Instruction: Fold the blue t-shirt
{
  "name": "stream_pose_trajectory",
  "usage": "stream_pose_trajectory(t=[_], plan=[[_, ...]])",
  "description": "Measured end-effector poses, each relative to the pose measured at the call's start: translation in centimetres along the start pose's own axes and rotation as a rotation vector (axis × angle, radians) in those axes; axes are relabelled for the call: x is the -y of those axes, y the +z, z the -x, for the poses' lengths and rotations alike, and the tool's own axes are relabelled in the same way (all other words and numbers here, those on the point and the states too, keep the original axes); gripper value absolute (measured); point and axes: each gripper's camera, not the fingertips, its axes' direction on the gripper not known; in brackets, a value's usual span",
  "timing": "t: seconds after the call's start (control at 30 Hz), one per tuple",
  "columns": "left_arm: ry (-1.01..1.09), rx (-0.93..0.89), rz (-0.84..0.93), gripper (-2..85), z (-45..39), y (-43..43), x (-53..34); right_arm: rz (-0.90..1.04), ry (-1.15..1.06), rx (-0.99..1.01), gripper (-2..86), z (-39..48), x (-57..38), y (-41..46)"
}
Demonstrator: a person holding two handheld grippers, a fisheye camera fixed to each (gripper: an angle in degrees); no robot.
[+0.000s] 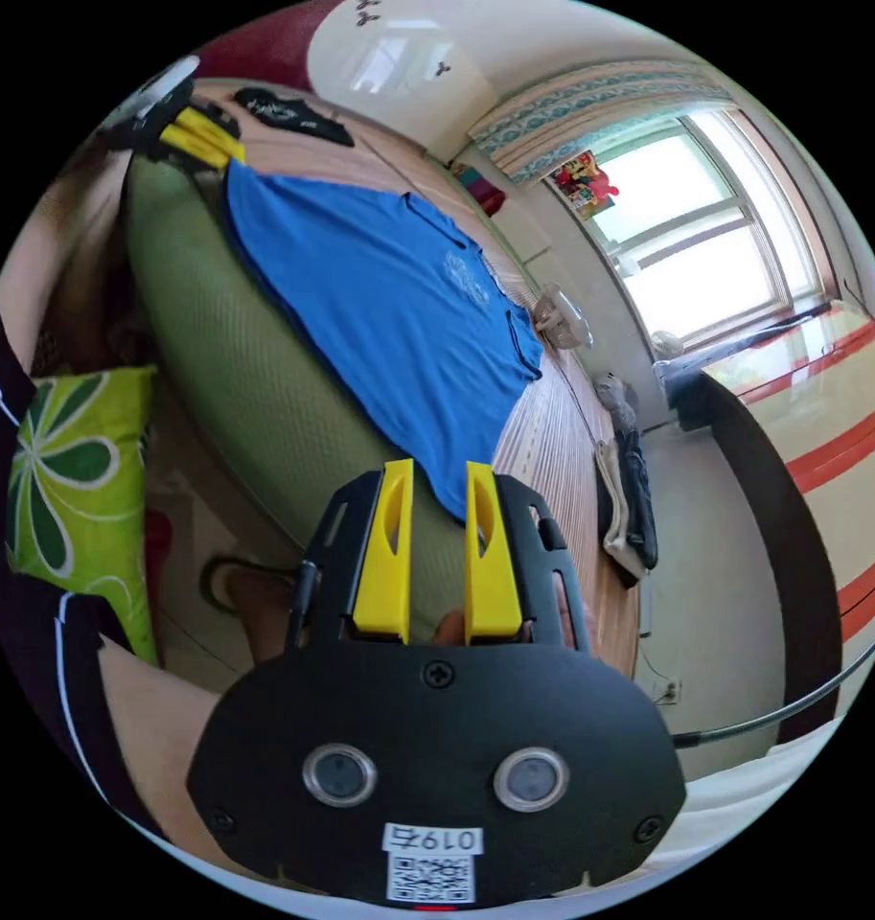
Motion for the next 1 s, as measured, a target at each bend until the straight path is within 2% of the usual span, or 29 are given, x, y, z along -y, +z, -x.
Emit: stream_pose_trajectory(t=[0.23,0.47,0.63,0.8,1.0], plan=[[-0.058,-0.036,-0.011,0.5,2.9,0.6,-0.9,0.091,-0.134,-0.116,8.5,0.7,-0.6,0.4],[-0.085,-0.053,-0.008,0.5,5.1,0.7,-1.7,0.08,-0.267,-0.263,6.5,2.8,-0.3,-0.9],[-0.066,-0.051,0.003,0.4,5.9,0.9,-1.9,0.084,-0.279,-0.261,5.5,2.4,0.5,-1.7],[-0.053,-0.052,0.012,0.4,7.1,1.2,-1.8,0.087,-0.292,-0.256,0.4,1.7,0.9,-3.0],[-0.035,-0.059,0.018,0.2,8.9,1.5,-1.6,0.096,-0.269,-0.099,-0.8,-1.9,1.7,-5.6]])
